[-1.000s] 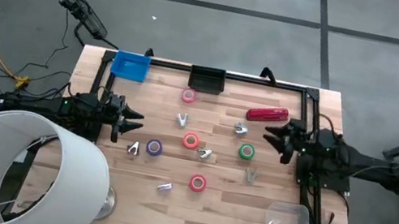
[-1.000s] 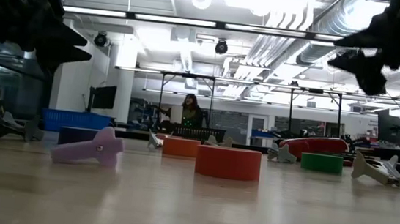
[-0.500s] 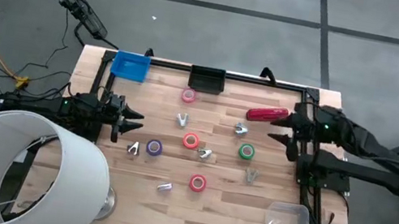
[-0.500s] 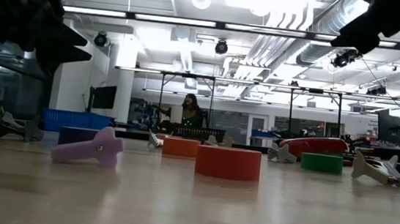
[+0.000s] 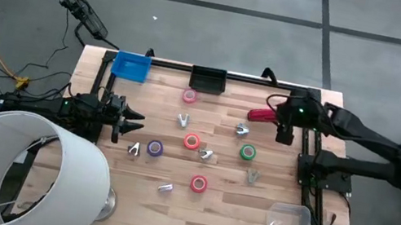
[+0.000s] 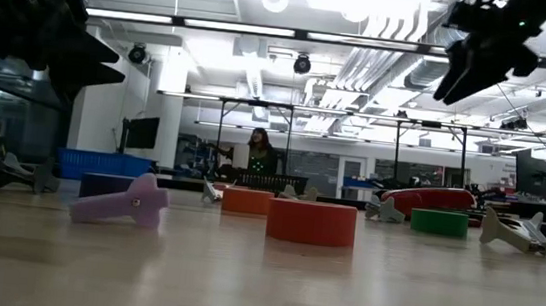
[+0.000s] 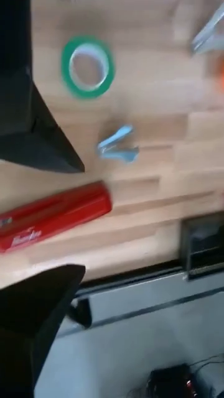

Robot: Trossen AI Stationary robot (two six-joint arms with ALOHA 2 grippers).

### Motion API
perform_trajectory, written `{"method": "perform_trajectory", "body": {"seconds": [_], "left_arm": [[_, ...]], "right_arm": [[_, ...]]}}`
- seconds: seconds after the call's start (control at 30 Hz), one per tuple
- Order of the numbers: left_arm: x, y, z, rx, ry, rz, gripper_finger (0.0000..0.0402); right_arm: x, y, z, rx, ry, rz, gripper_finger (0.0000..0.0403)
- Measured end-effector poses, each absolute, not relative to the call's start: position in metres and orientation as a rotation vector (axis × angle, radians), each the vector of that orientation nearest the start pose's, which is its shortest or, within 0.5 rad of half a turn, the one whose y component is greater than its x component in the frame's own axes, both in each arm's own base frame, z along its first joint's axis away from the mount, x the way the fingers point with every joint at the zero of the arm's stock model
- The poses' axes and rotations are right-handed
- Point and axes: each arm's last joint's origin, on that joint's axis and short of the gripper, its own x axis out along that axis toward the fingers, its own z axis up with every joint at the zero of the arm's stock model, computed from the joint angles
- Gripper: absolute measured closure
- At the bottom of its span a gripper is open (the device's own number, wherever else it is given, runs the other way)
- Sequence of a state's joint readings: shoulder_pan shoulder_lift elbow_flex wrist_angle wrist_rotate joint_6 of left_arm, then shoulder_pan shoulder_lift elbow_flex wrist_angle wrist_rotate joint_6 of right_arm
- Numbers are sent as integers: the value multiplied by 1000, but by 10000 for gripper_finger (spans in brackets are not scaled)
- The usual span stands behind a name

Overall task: Pick and place Stapler, Stapler remover, tape
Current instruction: Put the red stapler into the transparent bin

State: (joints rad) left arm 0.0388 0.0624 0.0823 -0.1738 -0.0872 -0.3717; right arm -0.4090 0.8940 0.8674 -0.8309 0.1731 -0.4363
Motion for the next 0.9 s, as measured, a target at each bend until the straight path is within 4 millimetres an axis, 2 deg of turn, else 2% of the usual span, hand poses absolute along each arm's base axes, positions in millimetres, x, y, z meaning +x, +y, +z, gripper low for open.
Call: {"method": "perform_trajectory", "body": {"seconds": [0.13,0.23,0.47,0.73,0.9], "left_arm": [[96,6,170,-367,128,153,224],[96,6,170,-367,128,153,224],[96,6,170,-366,128,153,224],[96,6,170,-367,128,153,224],[96,6,170,-366,129,153,224]], "right_arm": [[164,-79,285,-328,1049,-316,93],[176,-88,277,-319,1136,-300,78],[198,-115,248,-284,1378,-217,77],[215,-140,223,-353,1489,-73,77],[221,-155,199,-325,1559,-29,78]]}}
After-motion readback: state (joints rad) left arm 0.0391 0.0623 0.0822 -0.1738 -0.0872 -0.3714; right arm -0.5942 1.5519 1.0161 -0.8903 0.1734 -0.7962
